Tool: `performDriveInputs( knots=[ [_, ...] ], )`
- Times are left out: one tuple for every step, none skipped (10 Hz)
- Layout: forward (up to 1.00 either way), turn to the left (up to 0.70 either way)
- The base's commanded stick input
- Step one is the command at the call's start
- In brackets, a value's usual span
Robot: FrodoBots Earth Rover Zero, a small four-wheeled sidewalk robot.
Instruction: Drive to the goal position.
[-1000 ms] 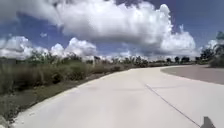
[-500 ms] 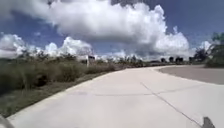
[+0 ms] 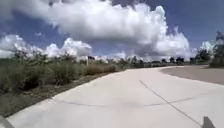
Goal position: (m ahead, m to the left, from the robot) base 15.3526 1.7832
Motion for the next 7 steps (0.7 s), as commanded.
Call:
performDriveInputs(
  knots=[
    [0.85,0.0],
    [0.85,0.0],
    [0.85,0.0],
    [0.85,0.0],
    [0.85,0.0],
    [0.85,0.0],
    [0.85,0.0]
  ],
)
